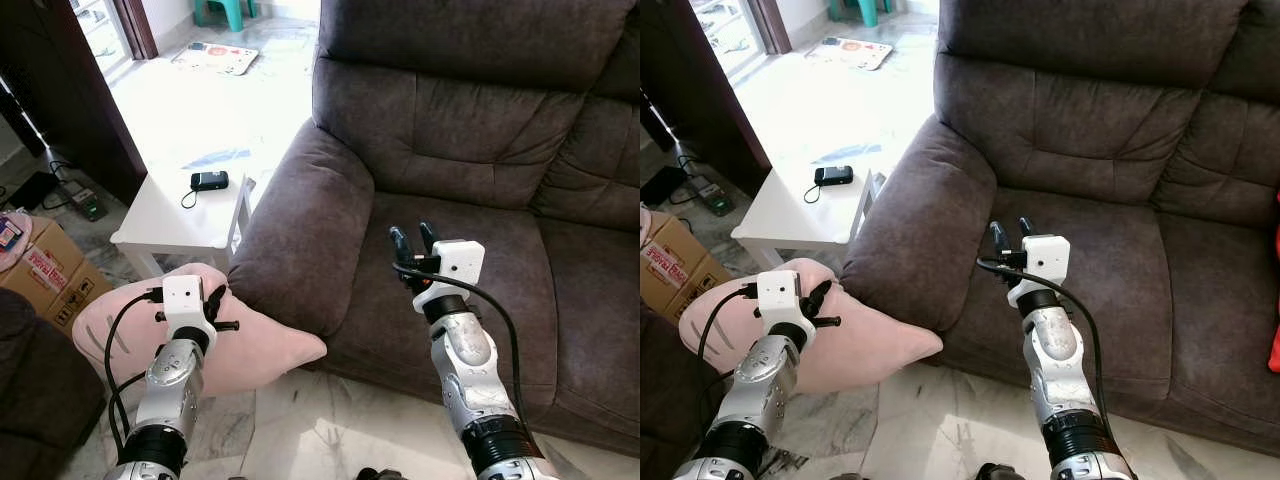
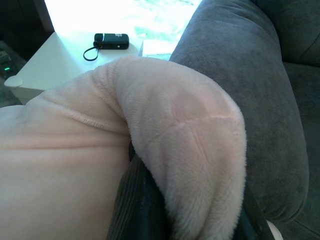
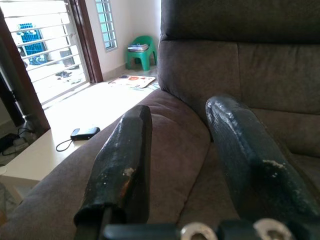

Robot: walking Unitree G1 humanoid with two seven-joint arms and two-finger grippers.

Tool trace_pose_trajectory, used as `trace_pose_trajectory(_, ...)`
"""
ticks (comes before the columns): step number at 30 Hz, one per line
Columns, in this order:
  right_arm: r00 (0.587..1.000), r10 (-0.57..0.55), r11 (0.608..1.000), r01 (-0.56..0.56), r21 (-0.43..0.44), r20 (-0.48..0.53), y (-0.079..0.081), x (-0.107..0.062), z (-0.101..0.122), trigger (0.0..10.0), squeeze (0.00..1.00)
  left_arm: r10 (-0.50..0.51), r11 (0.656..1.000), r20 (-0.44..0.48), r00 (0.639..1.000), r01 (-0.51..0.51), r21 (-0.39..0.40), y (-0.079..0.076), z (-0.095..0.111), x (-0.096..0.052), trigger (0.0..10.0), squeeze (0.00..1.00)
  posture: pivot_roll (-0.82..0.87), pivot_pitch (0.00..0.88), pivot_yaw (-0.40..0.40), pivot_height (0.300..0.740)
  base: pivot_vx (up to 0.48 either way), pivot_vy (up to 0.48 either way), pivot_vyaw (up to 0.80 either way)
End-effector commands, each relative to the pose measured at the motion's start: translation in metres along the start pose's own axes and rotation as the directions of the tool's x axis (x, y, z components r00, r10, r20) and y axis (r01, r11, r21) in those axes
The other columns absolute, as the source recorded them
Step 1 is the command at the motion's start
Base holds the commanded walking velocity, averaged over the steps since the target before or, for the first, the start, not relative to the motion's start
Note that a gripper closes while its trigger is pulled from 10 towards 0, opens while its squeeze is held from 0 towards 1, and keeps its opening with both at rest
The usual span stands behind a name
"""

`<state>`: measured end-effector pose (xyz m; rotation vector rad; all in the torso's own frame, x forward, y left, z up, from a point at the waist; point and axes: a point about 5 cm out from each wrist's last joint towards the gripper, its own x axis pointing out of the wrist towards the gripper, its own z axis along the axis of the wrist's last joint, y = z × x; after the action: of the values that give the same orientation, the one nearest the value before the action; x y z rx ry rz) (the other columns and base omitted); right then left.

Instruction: Move the pillow to the sofa from floor

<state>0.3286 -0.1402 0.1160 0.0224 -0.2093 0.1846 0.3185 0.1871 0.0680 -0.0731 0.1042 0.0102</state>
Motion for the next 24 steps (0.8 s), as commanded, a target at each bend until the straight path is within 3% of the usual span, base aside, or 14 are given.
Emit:
trace_pose_trajectory(1,1.0,0.001,1.0,0.0,0.002,-0.022,0.0012,0.0001,-0.0034,10.0,0.0,-0.035,0.999,0.102,0.994,0.035,-0.001,-0.0062,0.0224,0.0051,10.0,0.0,0.05,0.129,-0.003,0.74,0.0,0.0,0.0)
trace_pose_trajectory(7,0.999,0.003,1.0,-0.003,-0.004,-0.036,0.0009,0.0,-0.0052,10.0,0.0,-0.038,0.999,0.103,0.994,0.039,-0.004,-0.0066,0.0224,0.0048,10.0,0.0,0.05,0.13,-0.005,0.74,0.0,0.0,0.0)
trace_pose_trajectory(24,0.997,0.0,0.999,-0.002,-0.032,-0.072,-0.0037,-0.0002,-0.0096,10.0,0.0,-0.037,0.999,0.11,0.993,0.039,-0.015,-0.0078,0.0228,0.0049,10.0,0.0,0.05,0.126,-0.01,0.74,-0.266,0.0,0.0)
